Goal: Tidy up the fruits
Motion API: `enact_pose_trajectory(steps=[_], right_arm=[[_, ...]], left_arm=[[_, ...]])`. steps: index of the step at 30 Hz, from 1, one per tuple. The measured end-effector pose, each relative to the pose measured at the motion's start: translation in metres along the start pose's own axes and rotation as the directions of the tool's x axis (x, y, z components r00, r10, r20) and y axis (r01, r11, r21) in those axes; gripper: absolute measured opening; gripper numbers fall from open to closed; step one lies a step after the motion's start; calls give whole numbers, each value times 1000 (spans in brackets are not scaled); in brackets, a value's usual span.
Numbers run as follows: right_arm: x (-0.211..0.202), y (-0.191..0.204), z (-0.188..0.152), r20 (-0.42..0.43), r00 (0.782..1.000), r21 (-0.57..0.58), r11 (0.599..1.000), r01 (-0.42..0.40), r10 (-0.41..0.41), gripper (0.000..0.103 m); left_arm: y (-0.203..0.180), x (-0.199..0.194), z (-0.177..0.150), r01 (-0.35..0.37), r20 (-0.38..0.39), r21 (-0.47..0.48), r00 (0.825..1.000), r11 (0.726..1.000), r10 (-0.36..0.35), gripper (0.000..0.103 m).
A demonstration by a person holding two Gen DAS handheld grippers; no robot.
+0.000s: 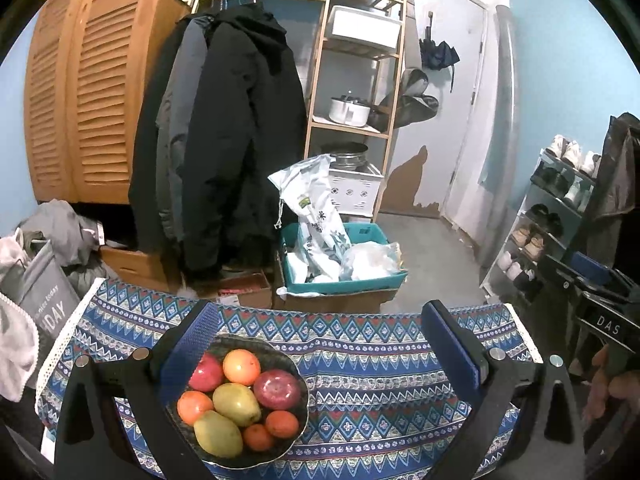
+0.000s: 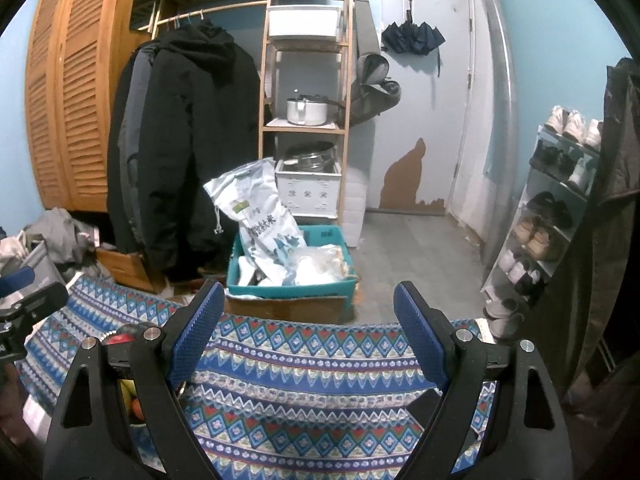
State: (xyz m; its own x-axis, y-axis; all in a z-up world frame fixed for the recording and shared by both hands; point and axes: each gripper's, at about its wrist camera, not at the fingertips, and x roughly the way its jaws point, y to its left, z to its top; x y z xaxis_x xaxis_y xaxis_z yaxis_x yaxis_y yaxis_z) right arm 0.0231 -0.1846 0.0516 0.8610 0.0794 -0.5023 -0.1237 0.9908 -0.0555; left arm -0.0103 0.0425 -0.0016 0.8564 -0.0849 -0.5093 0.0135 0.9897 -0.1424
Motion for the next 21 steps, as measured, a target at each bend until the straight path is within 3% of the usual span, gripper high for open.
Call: enact_pose_trajectory(steps=[21], right_arm=[[0, 3, -1, -1, 1000, -12, 1000, -3, 2, 85]], left_arm=[[-1, -5, 1, -4, 9, 3, 1000, 1000, 4, 102]])
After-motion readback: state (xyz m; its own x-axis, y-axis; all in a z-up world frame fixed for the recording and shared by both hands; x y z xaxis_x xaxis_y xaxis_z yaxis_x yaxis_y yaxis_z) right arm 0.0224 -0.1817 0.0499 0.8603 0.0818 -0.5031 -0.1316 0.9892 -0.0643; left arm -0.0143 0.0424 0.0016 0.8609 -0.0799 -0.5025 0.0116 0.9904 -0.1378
